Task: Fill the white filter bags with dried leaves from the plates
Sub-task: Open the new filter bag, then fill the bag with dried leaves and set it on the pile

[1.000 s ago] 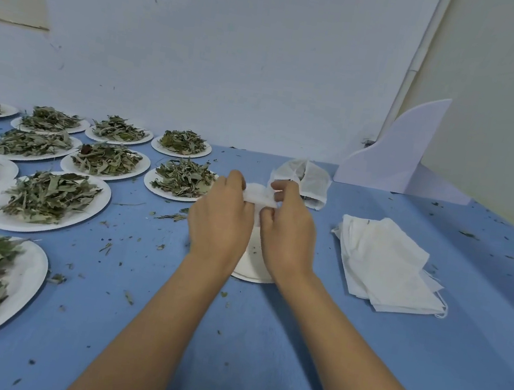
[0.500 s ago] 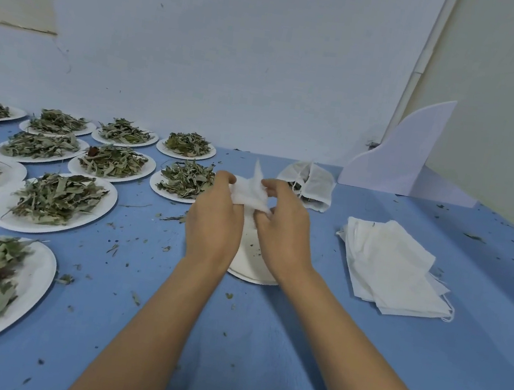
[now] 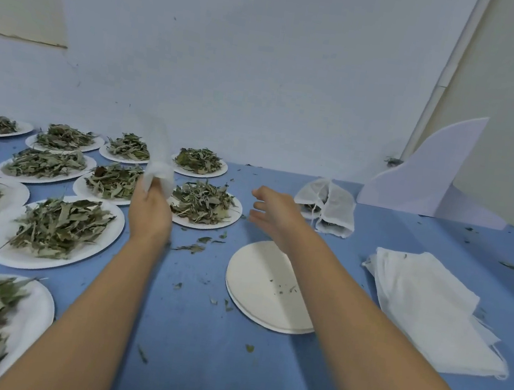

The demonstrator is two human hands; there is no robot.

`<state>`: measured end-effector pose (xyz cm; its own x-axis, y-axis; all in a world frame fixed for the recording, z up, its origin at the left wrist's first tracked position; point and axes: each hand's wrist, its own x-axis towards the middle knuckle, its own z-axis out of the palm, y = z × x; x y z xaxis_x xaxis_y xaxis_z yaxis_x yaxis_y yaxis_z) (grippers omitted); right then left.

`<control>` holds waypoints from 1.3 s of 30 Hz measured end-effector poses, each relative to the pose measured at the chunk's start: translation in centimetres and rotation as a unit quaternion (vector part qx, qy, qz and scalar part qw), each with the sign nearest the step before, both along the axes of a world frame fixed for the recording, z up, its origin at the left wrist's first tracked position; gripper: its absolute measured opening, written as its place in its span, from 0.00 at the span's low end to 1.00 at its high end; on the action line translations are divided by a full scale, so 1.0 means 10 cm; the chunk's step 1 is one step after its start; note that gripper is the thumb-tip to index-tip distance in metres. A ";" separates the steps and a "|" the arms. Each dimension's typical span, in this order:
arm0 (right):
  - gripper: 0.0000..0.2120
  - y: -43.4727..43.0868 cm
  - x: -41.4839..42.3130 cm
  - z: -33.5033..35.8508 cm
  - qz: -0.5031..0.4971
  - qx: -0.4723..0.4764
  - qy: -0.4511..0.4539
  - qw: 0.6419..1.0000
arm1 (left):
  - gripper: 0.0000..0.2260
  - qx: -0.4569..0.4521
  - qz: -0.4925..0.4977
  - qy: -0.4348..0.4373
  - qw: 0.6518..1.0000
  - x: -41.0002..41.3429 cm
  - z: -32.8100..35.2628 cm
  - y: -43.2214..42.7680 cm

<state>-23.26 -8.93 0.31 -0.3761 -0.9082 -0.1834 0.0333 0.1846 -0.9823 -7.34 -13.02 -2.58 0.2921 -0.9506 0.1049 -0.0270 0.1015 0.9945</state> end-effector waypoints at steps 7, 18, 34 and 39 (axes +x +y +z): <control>0.17 -0.37 0.02 -0.09 -0.020 0.055 0.025 0.998 | 0.16 0.002 -0.023 -0.070 0.997 0.00 -0.14 -0.32; 0.09 -0.43 0.03 -0.15 -0.065 0.042 0.079 0.994 | 0.06 -0.007 -0.017 -0.066 0.998 -0.07 -0.16 -0.26; 0.17 0.78 -0.49 -0.23 -0.226 -0.037 -0.018 0.973 | 0.09 -0.027 -0.043 -0.059 0.997 -0.36 -0.04 0.79; 0.10 1.05 -0.60 -0.29 -0.250 -0.012 0.076 0.965 | 0.10 -0.015 -0.039 -0.086 0.995 -0.42 -0.11 0.95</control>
